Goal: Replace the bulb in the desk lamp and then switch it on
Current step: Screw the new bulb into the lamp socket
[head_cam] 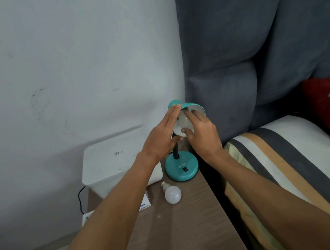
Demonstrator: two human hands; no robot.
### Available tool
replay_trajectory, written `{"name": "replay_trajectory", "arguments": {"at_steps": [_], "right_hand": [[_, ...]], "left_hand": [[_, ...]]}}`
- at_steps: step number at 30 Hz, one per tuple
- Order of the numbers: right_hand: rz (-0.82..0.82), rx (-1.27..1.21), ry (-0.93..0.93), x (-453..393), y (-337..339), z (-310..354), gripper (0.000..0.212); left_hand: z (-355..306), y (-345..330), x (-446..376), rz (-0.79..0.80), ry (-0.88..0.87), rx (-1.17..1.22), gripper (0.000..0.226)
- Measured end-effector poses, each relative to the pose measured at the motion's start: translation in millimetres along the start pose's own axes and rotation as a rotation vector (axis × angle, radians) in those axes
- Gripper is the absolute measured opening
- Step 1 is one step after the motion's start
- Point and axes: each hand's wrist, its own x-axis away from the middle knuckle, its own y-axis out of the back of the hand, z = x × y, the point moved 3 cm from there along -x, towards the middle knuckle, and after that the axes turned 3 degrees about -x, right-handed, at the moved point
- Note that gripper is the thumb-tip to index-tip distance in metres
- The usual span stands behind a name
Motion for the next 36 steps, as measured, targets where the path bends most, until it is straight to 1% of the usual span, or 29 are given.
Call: {"name": "replay_trajectory", "arguments": {"at_steps": [2,3,4,5,6,8,9,10,11,12,13,15,16,17,18,20,21,22,24,26,30,32,36], "right_hand": [[-0.024,-0.174,-0.244,-4.1,0.0,-5.3,0.053],[-0.024,-0.238,-0.335,-5.1,-1.6,-6.9,0.056],[-0.033,-0.264,-0.366,-5.5,-2.1,-6.7,0.057],[-0.059,-0.264,-0.343,-4.9,-1.5,-5.3,0.055],[-0.090,-0.231,-0.272,-3.2,0.4,-1.5,0.049],[-0.118,-0.112,-0.056,-0.6,1.4,4.8,0.043],[-0.086,-0.029,0.023,-0.4,-1.4,5.0,0.046],[-0.040,0.037,0.056,0.2,-3.6,4.8,0.052],[-0.006,0.069,0.057,0.8,-6.4,2.5,0.057],[-0.005,0.065,0.042,1.1,-6.9,1.1,0.058],[-0.028,0.013,0.008,0.9,-6.2,-0.7,0.056],[-0.088,-0.181,-0.146,-2.0,0.6,-0.5,0.045],[-0.090,-0.233,-0.215,-4.3,2.8,-0.6,0.040],[-0.089,-0.230,-0.225,-6.5,6.0,1.1,0.039],[-0.075,-0.157,-0.158,-8.2,8.8,4.7,0.042],[-0.002,-0.013,0.038,-5.6,6.9,9.7,0.054],[0.031,0.026,0.086,-3.6,4.5,9.3,0.060],[0.051,0.043,0.091,-2.2,2.6,8.0,0.064],[0.044,0.064,0.068,-2.2,-1.2,3.5,0.067],[0.033,0.056,0.043,-3.1,-4.7,1.5,0.065],[0.013,-0.132,-0.106,-6.9,-4.7,0.2,0.059],[0.009,-0.200,-0.149,-8.7,-0.5,0.9,0.058],[0.046,-0.144,-0.152,-10.1,4.9,2.4,0.058]], "left_hand": [[-0.7,1.0,-0.2,-0.002,-0.002,-0.005,0.097],[-1.3,1.6,-0.4,-0.006,-0.006,-0.008,0.095],[-1.8,2.1,-0.8,-0.008,-0.009,-0.011,0.094],[-2.2,2.3,-1.4,-0.004,-0.010,-0.014,0.095],[-2.4,1.9,-1.8,0.000,-0.011,-0.015,0.095],[-2.1,0.5,-1.6,0.002,-0.017,-0.012,0.098],[-1.5,-0.2,-1.3,-0.001,-0.018,-0.009,0.099],[-0.6,-0.9,-1.0,-0.002,-0.016,-0.005,0.099],[0.0,-1.4,-0.8,-0.002,-0.012,0.000,0.100],[0.1,-1.7,-0.7,-0.001,-0.009,0.002,0.101],[0.0,-1.4,-0.9,0.002,-0.008,0.000,0.101],[0.4,-1.0,-1.4,0.005,-0.010,-0.009,0.101],[0.6,-1.3,-1.4,0.007,-0.011,-0.010,0.101],[0.8,-1.5,-1.4,0.006,-0.009,-0.010,0.101],[1.0,-1.8,-1.4,0.004,-0.008,-0.008,0.101],[0.8,-2.0,-2.2,-0.004,-0.008,0.000,0.099],[0.5,-1.5,-2.6,-0.006,-0.006,0.000,0.097],[0.0,-1.3,-2.5,-0.003,-0.005,-0.004,0.097],[-0.5,-1.3,-1.8,0.009,-0.001,-0.012,0.100],[0.8,-2.0,-0.9,0.014,0.013,-0.009,0.103],[3.9,-4.9,-3.0,0.013,0.006,-0.008,0.104],[5.0,-6.5,-4.2,0.012,0.011,-0.013,0.105],[2.6,-5.4,-3.9,0.018,0.019,-0.035,0.108]]}}
